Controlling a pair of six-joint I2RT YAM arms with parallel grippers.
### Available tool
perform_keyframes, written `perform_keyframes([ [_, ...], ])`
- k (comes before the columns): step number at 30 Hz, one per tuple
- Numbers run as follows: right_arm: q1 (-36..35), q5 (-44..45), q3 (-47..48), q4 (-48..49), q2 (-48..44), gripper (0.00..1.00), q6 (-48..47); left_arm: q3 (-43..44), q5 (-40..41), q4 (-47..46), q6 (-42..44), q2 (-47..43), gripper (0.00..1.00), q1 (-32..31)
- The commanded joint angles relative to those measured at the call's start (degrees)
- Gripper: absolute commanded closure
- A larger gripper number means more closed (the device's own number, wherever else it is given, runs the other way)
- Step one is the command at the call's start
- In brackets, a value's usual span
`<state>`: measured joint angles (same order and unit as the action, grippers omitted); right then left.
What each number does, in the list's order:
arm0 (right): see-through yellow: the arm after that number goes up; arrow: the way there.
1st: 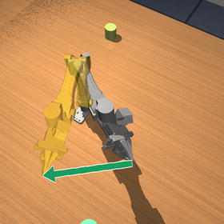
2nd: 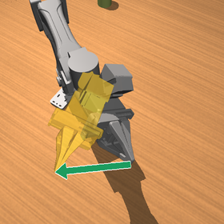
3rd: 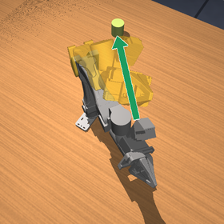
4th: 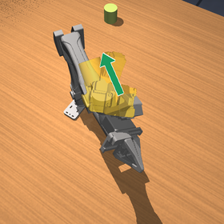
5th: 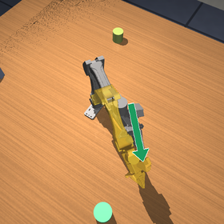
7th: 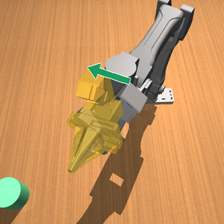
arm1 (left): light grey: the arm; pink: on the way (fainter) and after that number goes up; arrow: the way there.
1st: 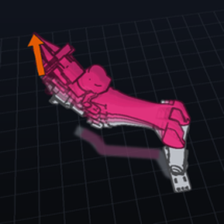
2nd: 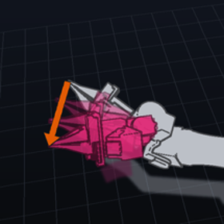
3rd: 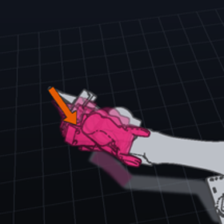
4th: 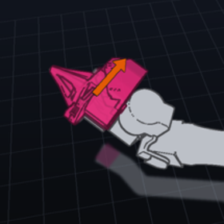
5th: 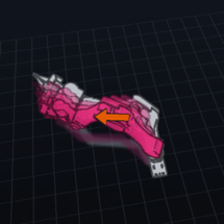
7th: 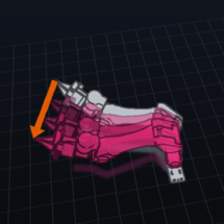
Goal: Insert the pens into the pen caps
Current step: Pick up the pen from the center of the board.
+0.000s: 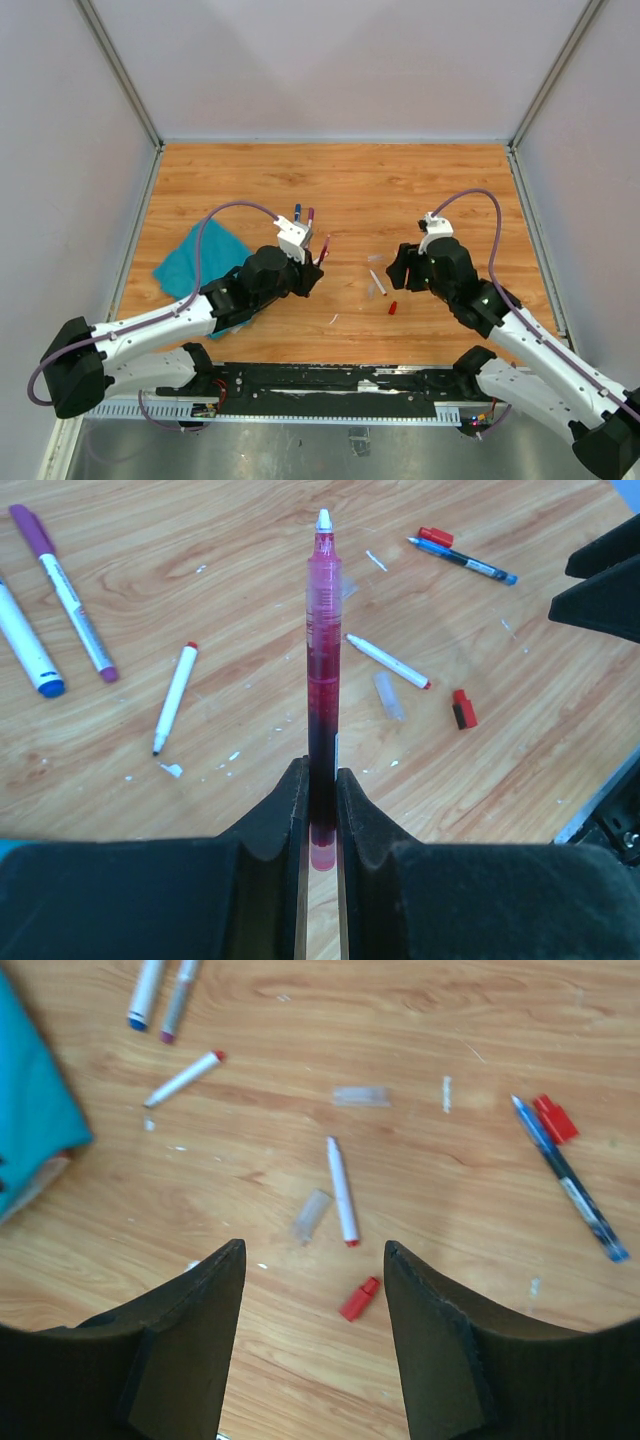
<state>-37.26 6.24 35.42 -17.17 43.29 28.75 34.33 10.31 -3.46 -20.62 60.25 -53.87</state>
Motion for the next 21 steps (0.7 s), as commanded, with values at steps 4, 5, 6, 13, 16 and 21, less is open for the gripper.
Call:
perform_keyframes([
  [4, -0.68, 7.09, 5.44, -10.48, 5.78, 0.41, -4.77, 2.03, 3.81, 2.52, 1.61, -1.08, 0.99, -0.36],
  [5, -0.64, 6.7, 6.04, -10.58, 6.9, 0.41, -5.7, 2.13, 4.74, 2.8, 1.29, -0.91, 0.99, -0.36],
  [6, -0.68, 6.08, 6.63, -10.72, 8.07, 0.41, -6.51, 2.14, 5.35, 3.11, 1.05, -0.8, 1.0, -0.36],
  [13, -0.63, 2.64, 12.86, -11.31, 19.09, 0.42, -12.01, 3.22, 7.27, 5.2, -0.12, 0.02, 0.99, -0.36],
  [16, -0.69, -0.46, 16.14, -12.12, 23.86, 0.42, -12.9, 3.25, 8.28, 6.09, -0.7, -0.27, 1.0, -0.36],
  [21, -1.54, -0.19, 17.88, -13.99, 28.49, 0.45, -5.87, 2.23, 9.9, 6.36, -1.58, -1.84, 1.0, -0.36],
])
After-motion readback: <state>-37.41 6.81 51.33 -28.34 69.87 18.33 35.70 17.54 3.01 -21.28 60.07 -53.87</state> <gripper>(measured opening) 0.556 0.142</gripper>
